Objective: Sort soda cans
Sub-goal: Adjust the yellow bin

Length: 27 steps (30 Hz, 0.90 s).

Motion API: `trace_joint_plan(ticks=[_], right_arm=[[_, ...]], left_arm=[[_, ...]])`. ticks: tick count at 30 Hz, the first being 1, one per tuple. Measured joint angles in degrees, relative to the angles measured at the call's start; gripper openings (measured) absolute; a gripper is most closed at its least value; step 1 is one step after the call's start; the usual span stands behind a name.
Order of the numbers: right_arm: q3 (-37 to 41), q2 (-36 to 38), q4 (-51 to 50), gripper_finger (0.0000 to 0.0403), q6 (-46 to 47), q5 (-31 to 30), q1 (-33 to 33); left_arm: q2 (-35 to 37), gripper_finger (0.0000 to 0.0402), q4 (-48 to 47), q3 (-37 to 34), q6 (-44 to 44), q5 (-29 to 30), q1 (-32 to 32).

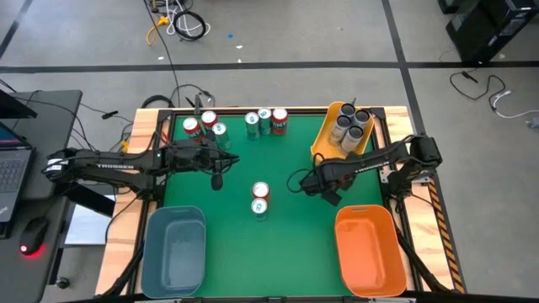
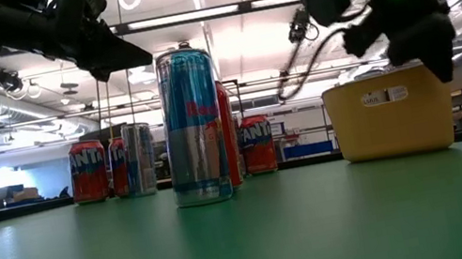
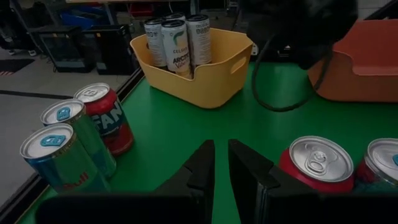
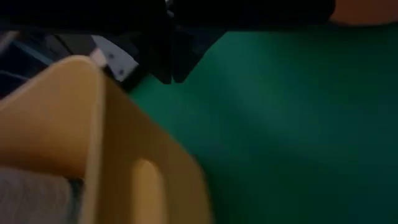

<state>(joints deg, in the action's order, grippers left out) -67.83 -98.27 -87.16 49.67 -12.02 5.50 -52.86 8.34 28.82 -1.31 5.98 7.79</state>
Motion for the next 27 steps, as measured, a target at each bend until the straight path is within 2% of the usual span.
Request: trace_joint_plan(ticks=[8,16,23,27], right_arm=[[7.0,6.2,-1.4,0.0000,5.5,-3.7,-1.5],[10.8,18.2,2.1,0.0000,12.1,-6.0,-2.0],[9.0,31.7,5.3,0.0000,27.5,-10.7,4.4],[10.6,34.0,12.5,0.0000,37.2,-13.5,9.0]], left_arm=[[0.0,0.0050,1.5,0.0,0.3,0.0,0.0],[0.0,0.0050,2.1,0.0,0.6,0.0,0.0],[0.0,0.0050,2.1,0.0,1.5,0.0,0.0],[0.0,0.0050,2.1,0.0,2.0,0.0,0.0]])
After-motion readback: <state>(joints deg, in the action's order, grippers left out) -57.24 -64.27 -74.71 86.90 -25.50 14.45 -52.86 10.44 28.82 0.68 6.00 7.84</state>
